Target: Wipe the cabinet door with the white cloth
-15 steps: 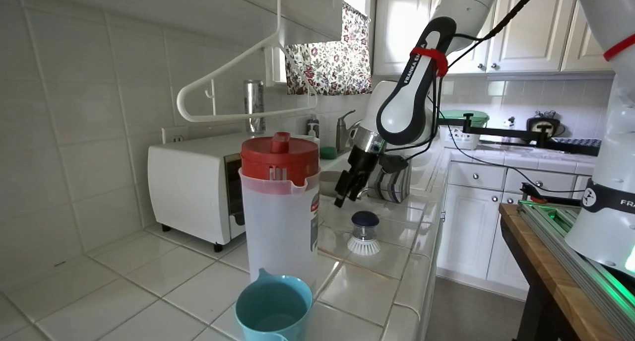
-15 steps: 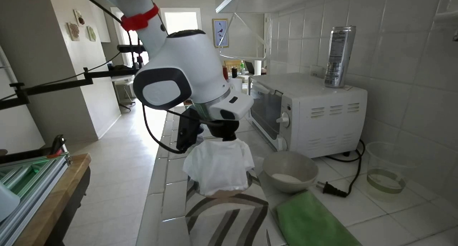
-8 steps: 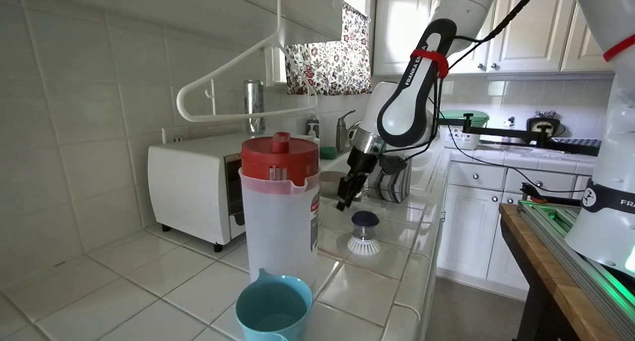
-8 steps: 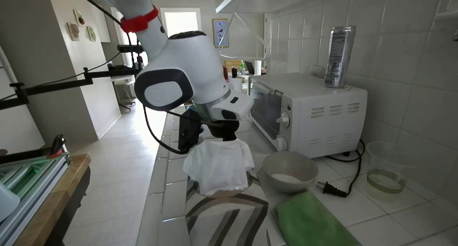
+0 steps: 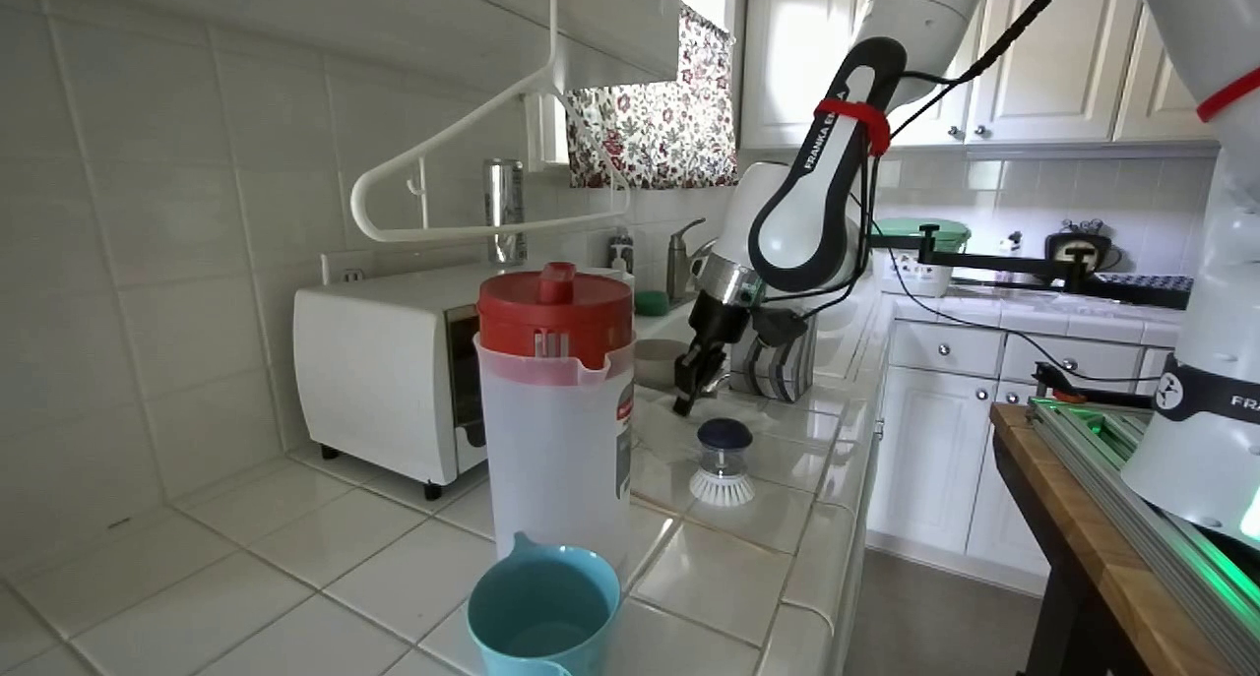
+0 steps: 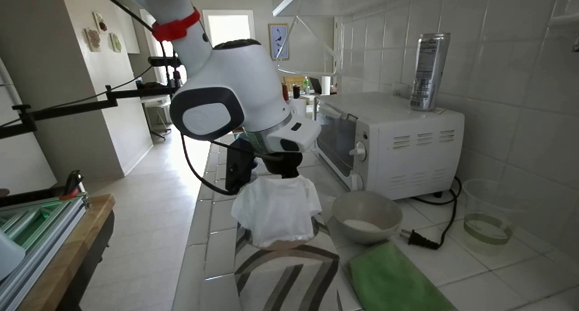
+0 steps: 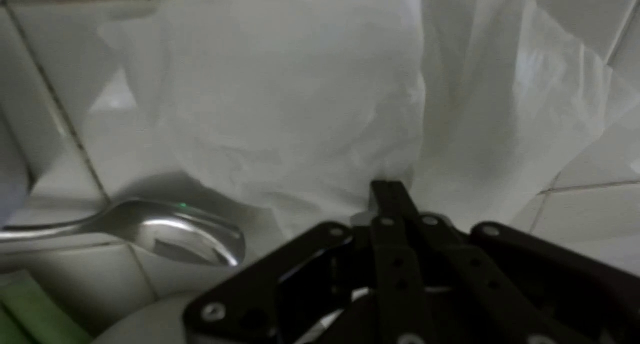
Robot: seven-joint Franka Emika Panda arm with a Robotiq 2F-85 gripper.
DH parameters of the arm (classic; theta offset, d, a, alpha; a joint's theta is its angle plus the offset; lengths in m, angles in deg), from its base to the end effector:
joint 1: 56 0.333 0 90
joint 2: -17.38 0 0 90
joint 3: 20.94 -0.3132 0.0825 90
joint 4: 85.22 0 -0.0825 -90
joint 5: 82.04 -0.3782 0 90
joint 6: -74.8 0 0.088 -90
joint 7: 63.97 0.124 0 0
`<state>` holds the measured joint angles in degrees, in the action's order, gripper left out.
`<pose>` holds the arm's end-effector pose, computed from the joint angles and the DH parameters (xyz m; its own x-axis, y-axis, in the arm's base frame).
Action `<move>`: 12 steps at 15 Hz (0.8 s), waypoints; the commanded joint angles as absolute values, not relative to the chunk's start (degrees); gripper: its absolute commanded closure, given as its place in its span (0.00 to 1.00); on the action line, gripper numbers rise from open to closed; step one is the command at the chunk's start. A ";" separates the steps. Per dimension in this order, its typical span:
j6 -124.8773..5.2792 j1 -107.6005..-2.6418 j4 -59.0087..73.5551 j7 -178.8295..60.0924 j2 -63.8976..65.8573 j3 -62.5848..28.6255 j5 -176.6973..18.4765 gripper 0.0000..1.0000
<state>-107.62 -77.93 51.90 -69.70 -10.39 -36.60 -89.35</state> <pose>0.5173 -0.0606 0.1442 0.9300 -0.1983 0.3096 -0.1654 -0.9777 -0.1293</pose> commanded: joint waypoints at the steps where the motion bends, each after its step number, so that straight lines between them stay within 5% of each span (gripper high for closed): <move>1: -107.94 -77.69 51.02 -69.23 -11.01 -36.15 -87.79 1.00; 12: -108.09 -80.35 54.51 -67.85 0.75 -42.94 -89.81 1.00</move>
